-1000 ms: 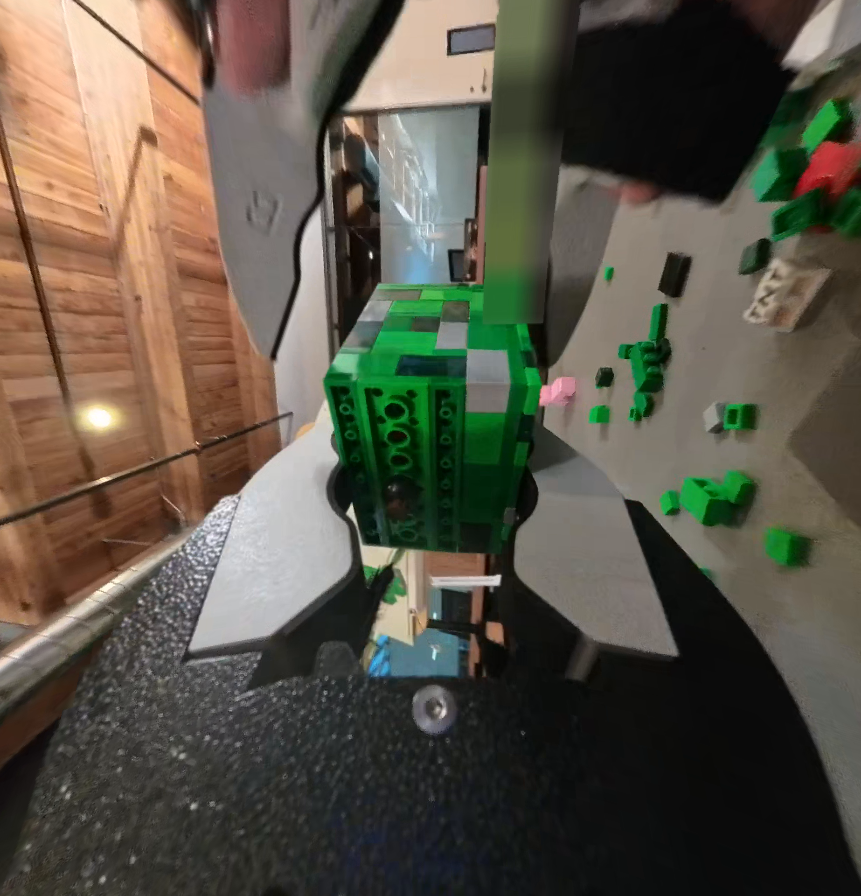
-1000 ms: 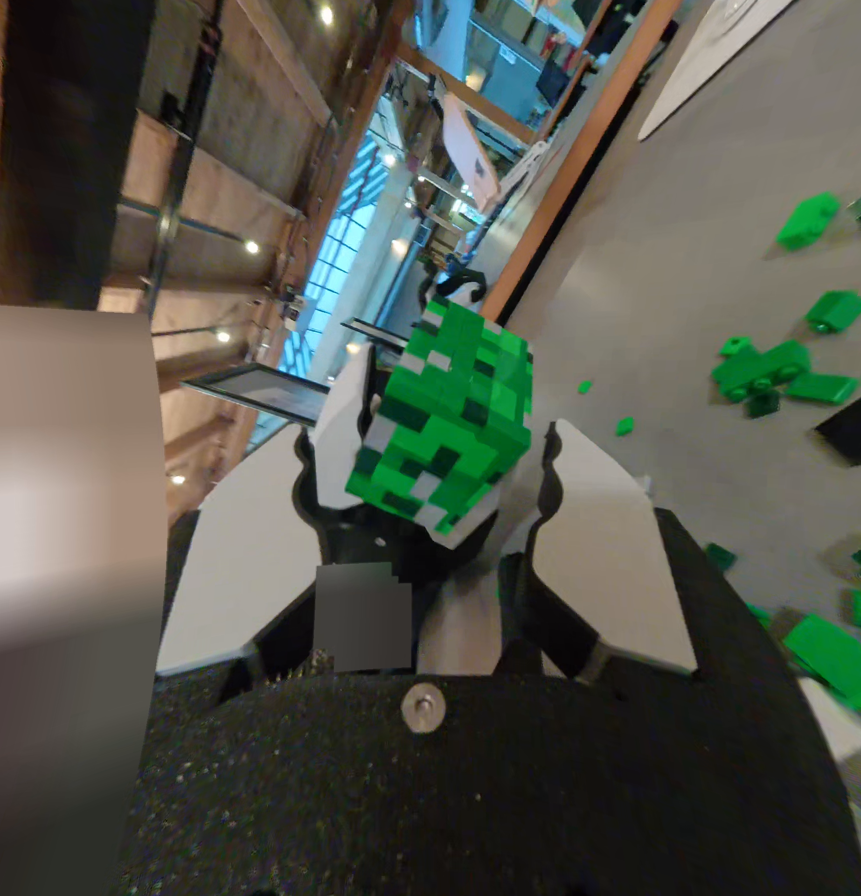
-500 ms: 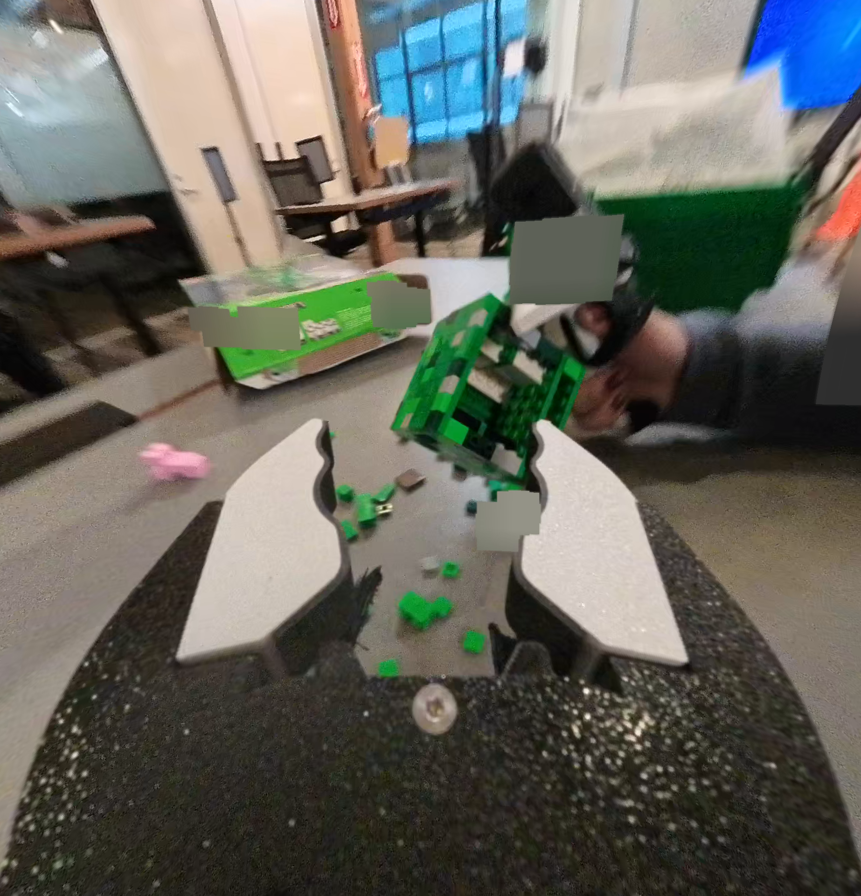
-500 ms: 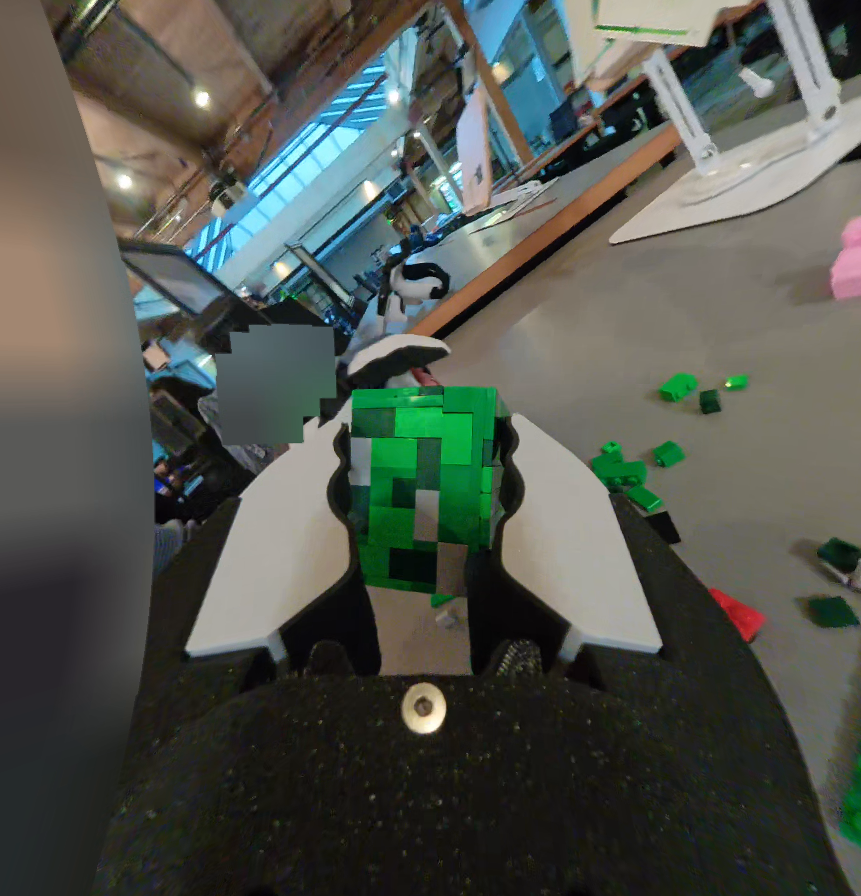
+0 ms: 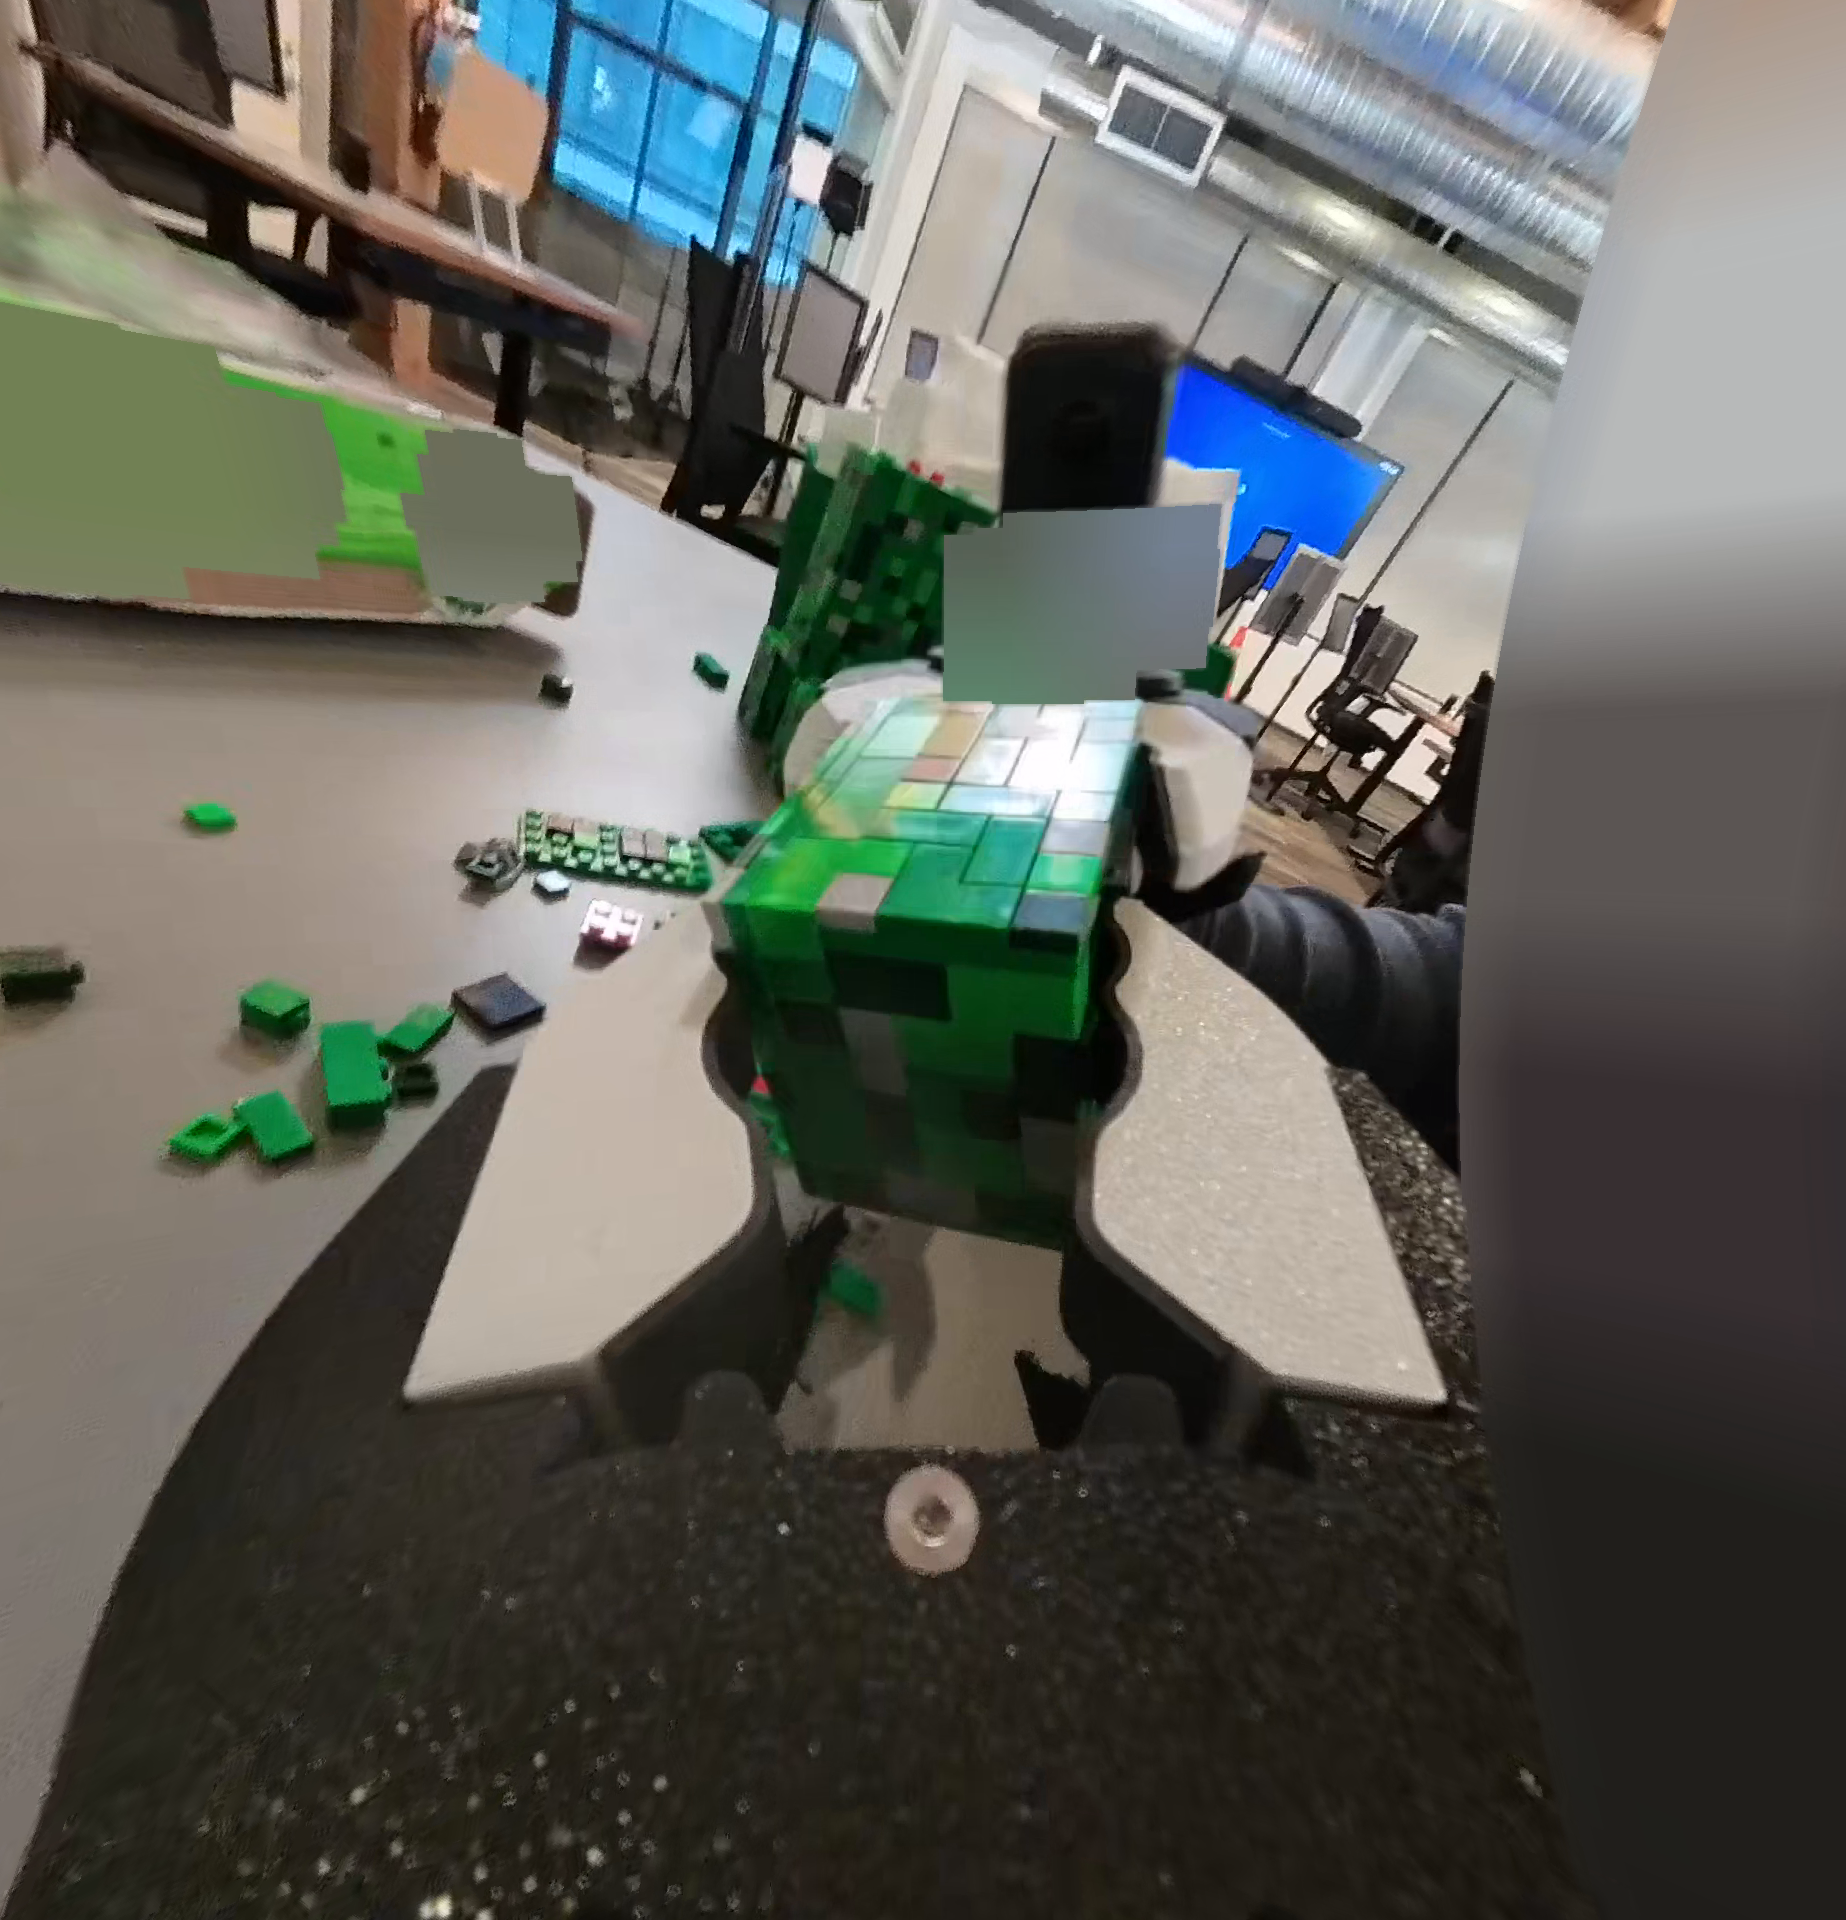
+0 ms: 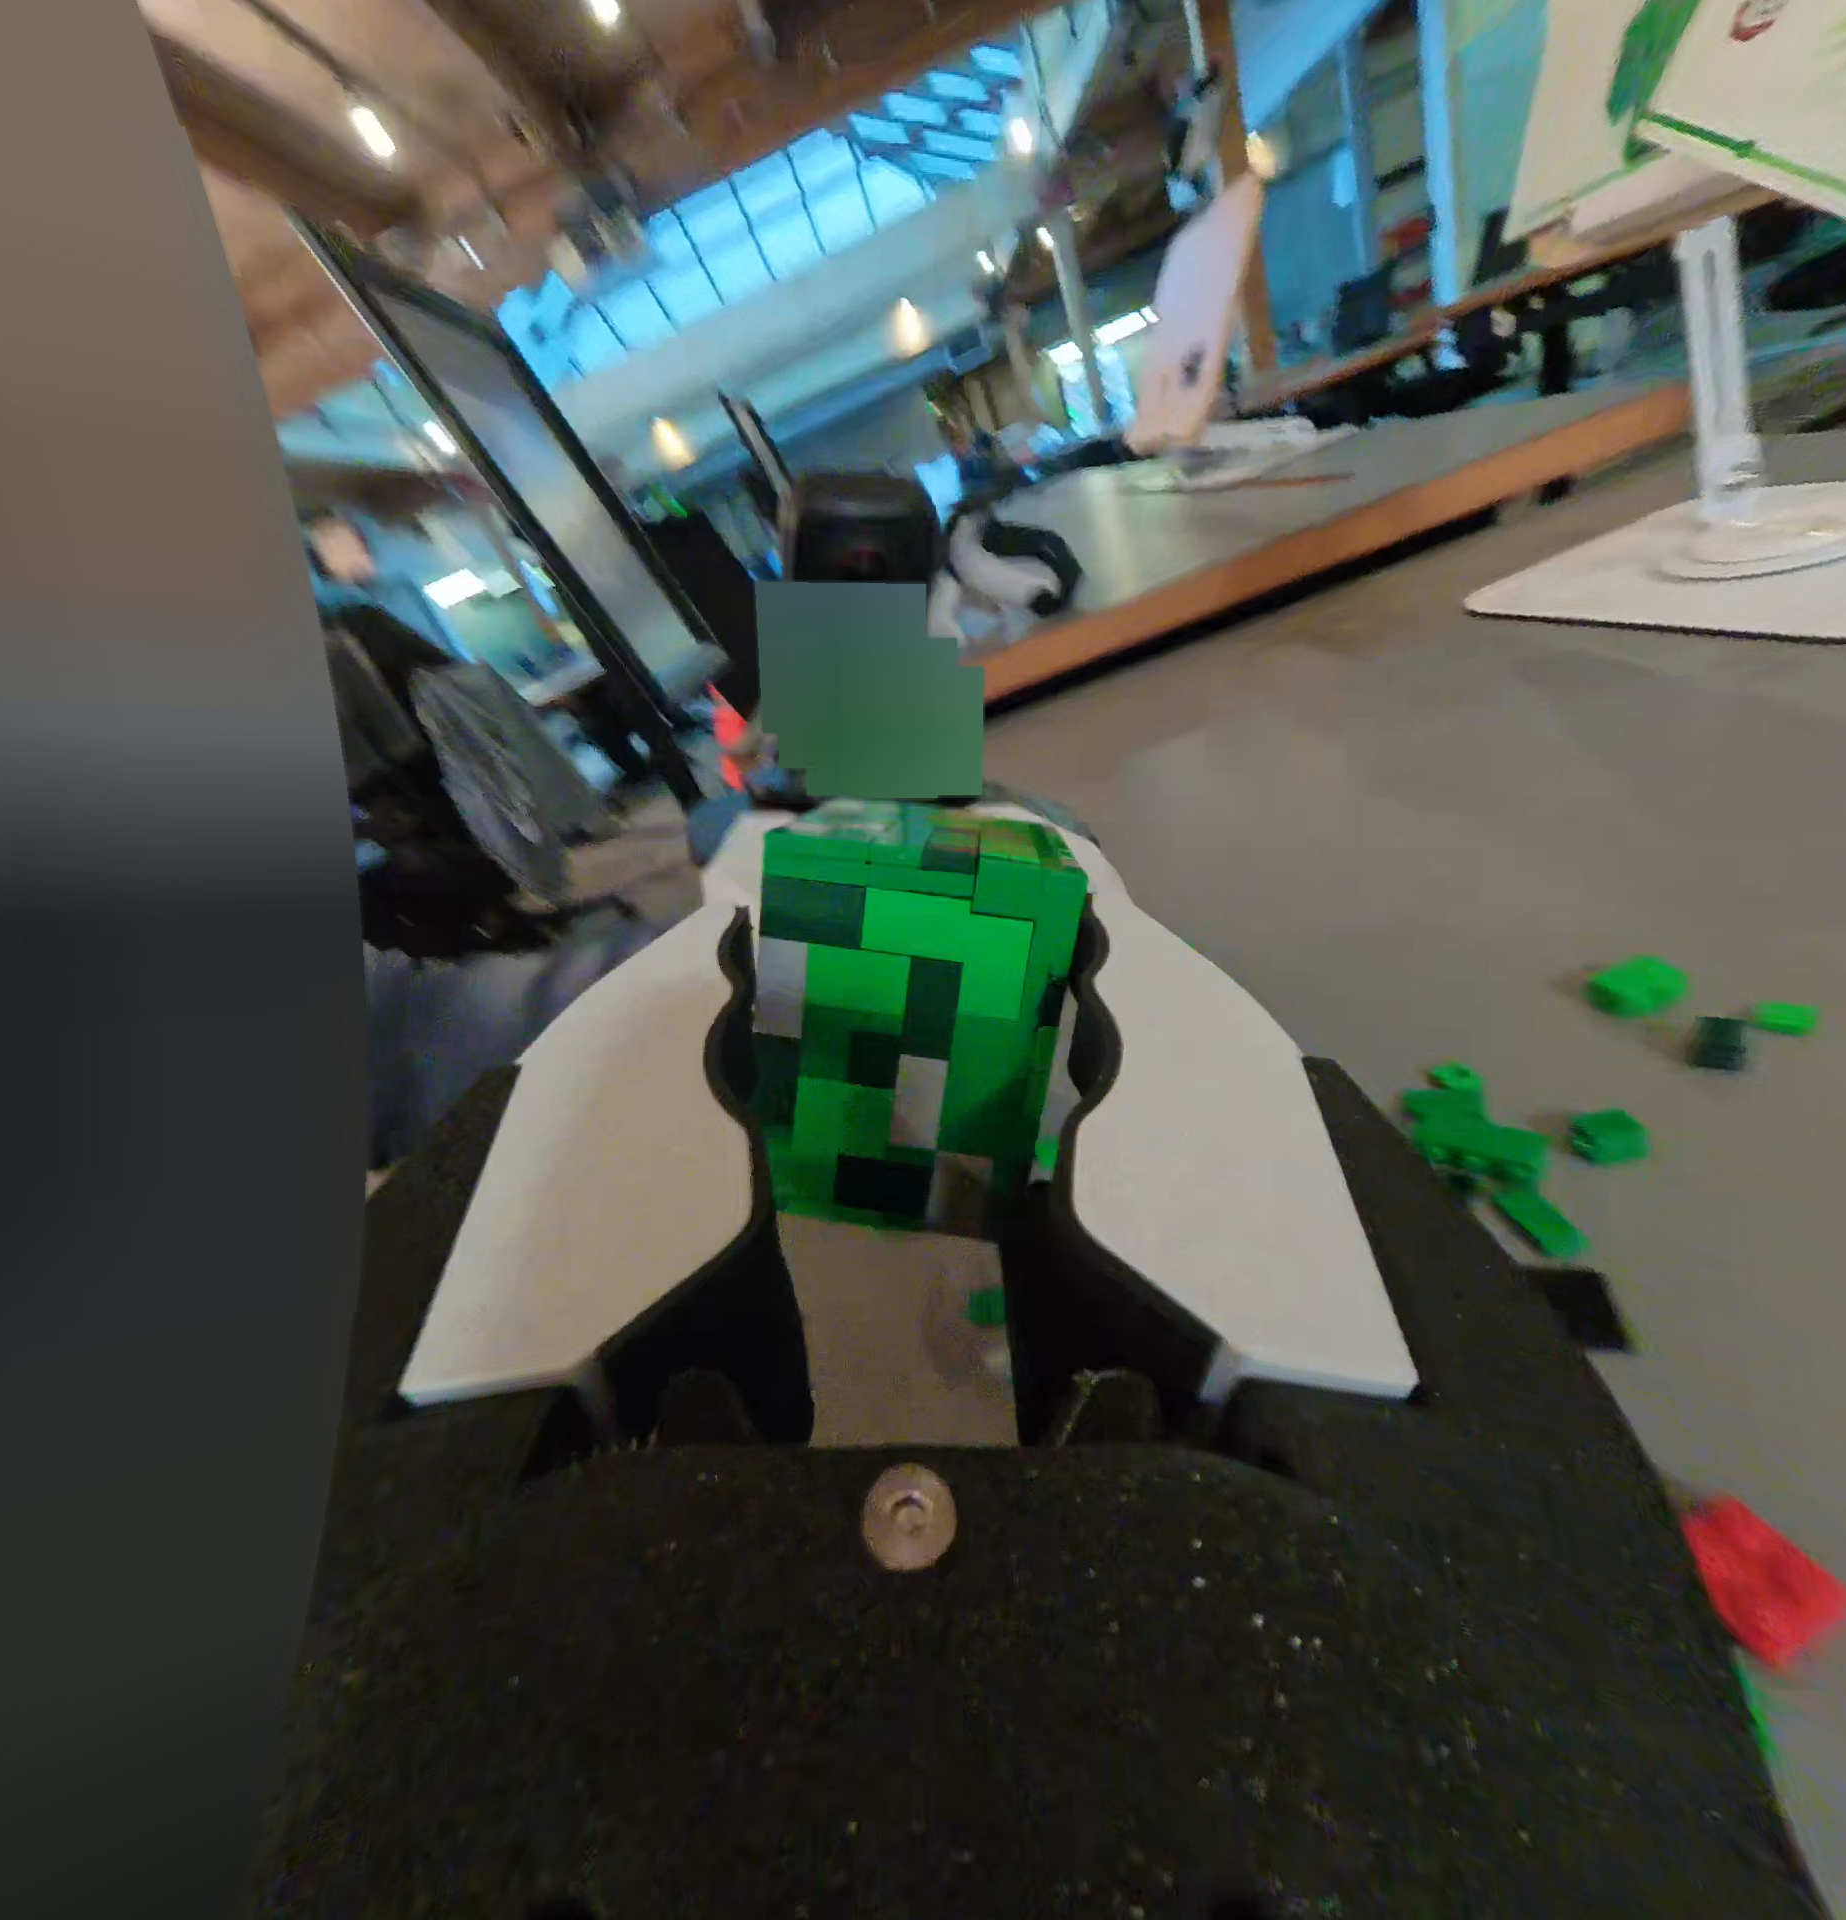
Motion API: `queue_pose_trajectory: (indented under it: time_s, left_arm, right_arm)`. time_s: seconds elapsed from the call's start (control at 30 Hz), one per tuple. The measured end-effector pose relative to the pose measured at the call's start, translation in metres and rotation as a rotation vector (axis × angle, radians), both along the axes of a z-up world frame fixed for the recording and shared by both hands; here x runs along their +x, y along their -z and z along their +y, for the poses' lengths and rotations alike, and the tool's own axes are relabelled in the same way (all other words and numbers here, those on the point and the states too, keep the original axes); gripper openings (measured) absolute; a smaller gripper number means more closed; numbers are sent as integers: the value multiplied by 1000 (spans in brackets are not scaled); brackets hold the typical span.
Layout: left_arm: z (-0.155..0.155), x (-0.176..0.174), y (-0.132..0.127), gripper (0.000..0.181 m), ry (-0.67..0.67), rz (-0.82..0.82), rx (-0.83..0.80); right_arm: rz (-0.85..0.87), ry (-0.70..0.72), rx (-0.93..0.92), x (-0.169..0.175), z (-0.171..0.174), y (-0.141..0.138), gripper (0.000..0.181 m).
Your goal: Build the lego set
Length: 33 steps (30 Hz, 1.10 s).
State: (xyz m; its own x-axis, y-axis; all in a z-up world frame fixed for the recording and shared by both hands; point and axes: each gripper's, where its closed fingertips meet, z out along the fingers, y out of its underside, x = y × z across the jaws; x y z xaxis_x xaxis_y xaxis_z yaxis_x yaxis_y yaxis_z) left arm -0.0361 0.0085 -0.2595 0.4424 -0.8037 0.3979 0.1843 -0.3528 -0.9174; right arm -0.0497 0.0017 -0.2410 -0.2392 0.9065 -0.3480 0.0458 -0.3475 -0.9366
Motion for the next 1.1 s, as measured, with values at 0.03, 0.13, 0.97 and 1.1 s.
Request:
queue_pose_trajectory:
  time_s: [0.03,0.13,0.97,1.1]
  left_arm:
    - [0,-1,4,62,-1,20,-22]
    - [-2,0,14,62,23,101,-44]
    - [8,11,24,61,171,826,89]
    - [26,1,2,94,55,527,55]
  right_arm:
    - [-39,3,46,1,0,7,62]
    - [-108,-29,86,4,-2,19,63]
    - [-259,16,378,16,6,30,52]
    - [-112,83,231,20,24,9,52]
